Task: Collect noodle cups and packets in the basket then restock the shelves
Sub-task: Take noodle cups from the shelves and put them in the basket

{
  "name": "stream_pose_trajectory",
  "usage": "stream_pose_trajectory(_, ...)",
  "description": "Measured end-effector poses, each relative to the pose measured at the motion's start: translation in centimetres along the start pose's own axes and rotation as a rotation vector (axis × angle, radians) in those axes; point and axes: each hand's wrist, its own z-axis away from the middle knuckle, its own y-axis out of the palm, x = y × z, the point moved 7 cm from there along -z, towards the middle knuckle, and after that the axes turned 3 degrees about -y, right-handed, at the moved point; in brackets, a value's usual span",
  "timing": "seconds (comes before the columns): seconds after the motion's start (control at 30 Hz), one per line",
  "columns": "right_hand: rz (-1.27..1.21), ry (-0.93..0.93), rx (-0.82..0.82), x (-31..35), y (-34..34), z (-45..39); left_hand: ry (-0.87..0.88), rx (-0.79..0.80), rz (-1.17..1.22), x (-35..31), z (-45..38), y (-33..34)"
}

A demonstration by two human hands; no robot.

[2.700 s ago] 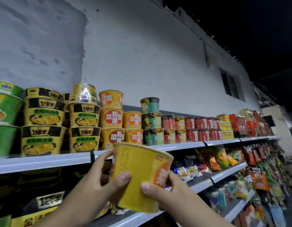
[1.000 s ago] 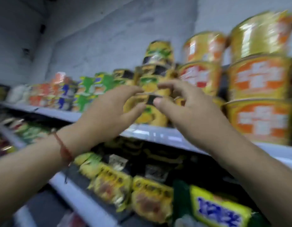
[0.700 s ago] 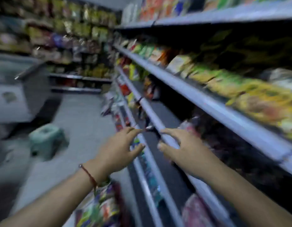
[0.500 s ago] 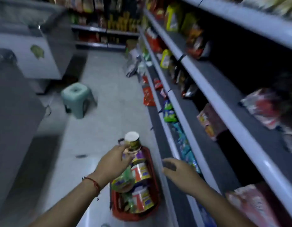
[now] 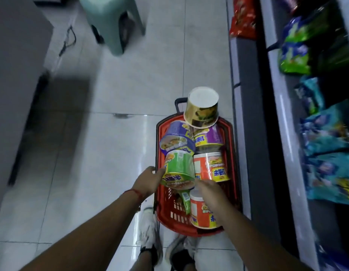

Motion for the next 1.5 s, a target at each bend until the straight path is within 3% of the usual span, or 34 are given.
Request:
stream_pose_trajectory(0.13,-0.063,0.023,-0.034,0.8,3.0,-6.4,-0.006,0.010,-0.009,-1.2,-5.1,4.1)
stream_pose_trajectory(0.27,0.147,-0.017,-0.181,0.2,3.7,-7.4,-0.059,-0.004,-0.062,-0.4,-5.9,5.8)
stream_pose_trajectory(0.37,0.079,-0.098,-0.169,0.4,3.4,-5.9,-0.102,-0.062,0.182,-0.1,-3.8,4.2)
stream_pose_trajectory(0.5,-0.255,-0.216,-0.192,3.9,0.5,0.0,-0.015,-0.055,0.464,-3.6,2.9,0.5)
stream_pose_trajectory(0.63,-0.390,-0.372,-0.100,11.7,-3.4,9.3,0.211,-0.143,0.508,-11.1,13.2,-5.8)
stream_pose_trajectory(0.77,-0.390,-0.621,-0.135,20.9,-9.0,20.9,0.518,-0.183,0.549,-19.9,24.7,-14.1)
stream_pose_trajectory(1.1,-0.412,-1.296,-0.515,38.2,-22.5,55.3,1.344,0.150,0.437,-38.8,53.6,-29.6)
stream_pose_trajectory(1.3,-0.407,-1.449,-0.758,41.9,-22.1,71.9,1.708,0.308,0.232,-41.5,68.9,-37.6)
stream_pose_trajectory(1.5,-0.431,-1.544,-0.975,41.7,-20.7,83.0,1.902,0.314,0.147,-42.2,78.8,-41.3)
